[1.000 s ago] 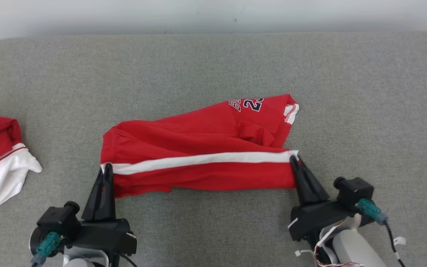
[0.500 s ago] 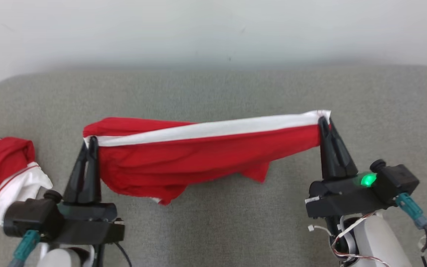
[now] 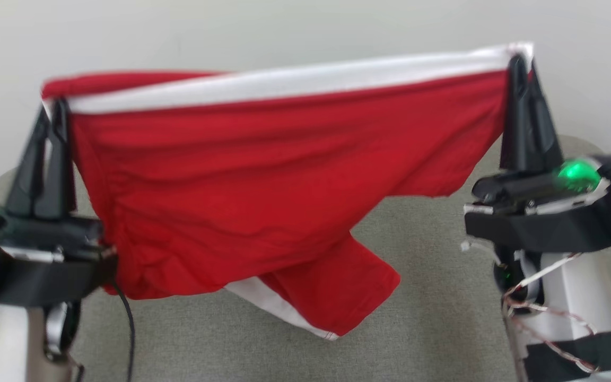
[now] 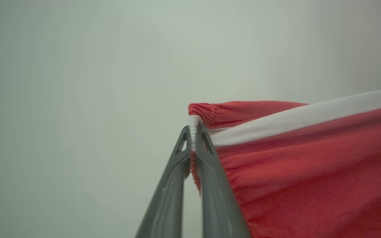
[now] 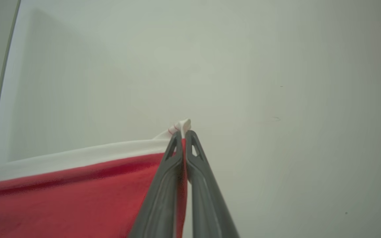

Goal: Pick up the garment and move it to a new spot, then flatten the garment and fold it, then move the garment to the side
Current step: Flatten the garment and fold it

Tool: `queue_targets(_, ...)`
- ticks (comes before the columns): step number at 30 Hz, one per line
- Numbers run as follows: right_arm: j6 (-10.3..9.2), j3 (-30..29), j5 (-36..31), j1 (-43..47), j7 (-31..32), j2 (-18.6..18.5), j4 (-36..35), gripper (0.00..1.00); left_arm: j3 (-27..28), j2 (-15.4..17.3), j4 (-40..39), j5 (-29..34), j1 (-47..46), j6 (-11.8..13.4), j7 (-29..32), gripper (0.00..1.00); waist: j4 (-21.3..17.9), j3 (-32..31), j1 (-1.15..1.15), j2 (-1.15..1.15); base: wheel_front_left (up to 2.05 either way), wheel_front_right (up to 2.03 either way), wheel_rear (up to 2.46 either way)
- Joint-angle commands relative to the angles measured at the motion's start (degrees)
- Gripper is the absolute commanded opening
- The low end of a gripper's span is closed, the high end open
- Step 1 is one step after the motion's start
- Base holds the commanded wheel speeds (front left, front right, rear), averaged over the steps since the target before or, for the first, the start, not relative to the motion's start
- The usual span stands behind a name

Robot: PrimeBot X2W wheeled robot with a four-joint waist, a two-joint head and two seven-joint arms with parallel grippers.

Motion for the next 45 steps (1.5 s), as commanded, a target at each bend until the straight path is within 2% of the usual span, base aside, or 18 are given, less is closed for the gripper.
queue_targets(1,-0.15,-0.49,0.24,-0.68,-0.22,-0.69,-0.37,0.00,0.32,0.64,-0.19,0.30,-0.97,0.21,-0.17,0.00,-0.25,-0.30,0.01,0.00,0.00,0.00,0.00)
queue_targets(4,-0.15,0.09,-0.01,-4.47,-0.21,-2.53,-0.97,0.00,-1.04,3.97,-0.16,-0.05,-5.99,0.21,1.56,0.00,-0.26,0.69,0.01,0.00,0.00,0.00,0.00)
queue_targets(7,-0.15,0.72,0.39,-7.46,-0.18,-3.93,0.47,0.00,-2.69,5.39,1.18,-0.59,-9.87,0.21,3.47,0.00,-0.34,2.74,0.01,0.00,0.00,0.00,0.00)
queue_targets(12,-0.15,2.62,0.34,-15.76,-0.11,-7.38,4.33,0.00,-6.16,6.13,3.57,-0.76,-18.27,0.19,6.34,0.00,-0.62,13.10,0.01,0.00,0.00,0.00,0.00)
queue_targets(16,-0.15,2.94,0.50,-24.91,-0.10,-9.98,9.58,0.00,-9.20,4.91,8.48,0.47,-28.13,0.19,6.84,0.00,-0.34,23.18,0.01,0.00,0.00,0.00,0.00)
queue_targets(20,-0.15,4.04,-0.54,-35.62,-0.11,-12.52,17.19,0.00,-12.38,3.79,16.57,2.47,-39.25,0.19,5.38,0.00,-0.17,31.41,0.01,0.00,0.00,0.00,0.00)
queue_targets(26,-0.16,0.40,-3.39,-50.46,-0.13,-14.69,28.80,0.00,-13.82,1.26,29.53,4.61,-55.10,0.86,1.31,0.00,-0.03,37.78,0.01,0.00,0.00,0.00,0.00)
queue_targets(30,-0.20,-3.88,-6.94,-57.08,-0.13,-15.49,30.13,0.00,-12.90,0.50,33.39,5.24,-63.08,1.44,0.05,0.00,0.03,39.93,0.01,0.00,0.00,0.00,0.00)
queue_targets(33,-0.20,-5.12,-7.63,-58.59,-0.11,-16.02,28.70,0.00,-12.53,-0.92,33.25,3.88,-65.38,1.03,-0.08,0.00,0.23,41.36,0.01,0.00,0.00,0.00,0.00)
queue_targets(37,-0.20,-4.47,-6.24,-55.05,-0.11,-16.28,27.46,0.00,-11.42,-1.89,33.85,1.51,-62.10,0.82,-0.12,0.00,0.26,42.25,0.01,0.00,0.00,0.00,0.00)
queue_targets(45,-0.21,-3.15,0.78,-36.90,-0.15,-17.56,18.44,0.00,-9.32,-6.58,36.20,-6.57,-45.66,0.31,-0.15,0.00,0.41,40.77,0.01,0.00,0.00,0.00,0.00)
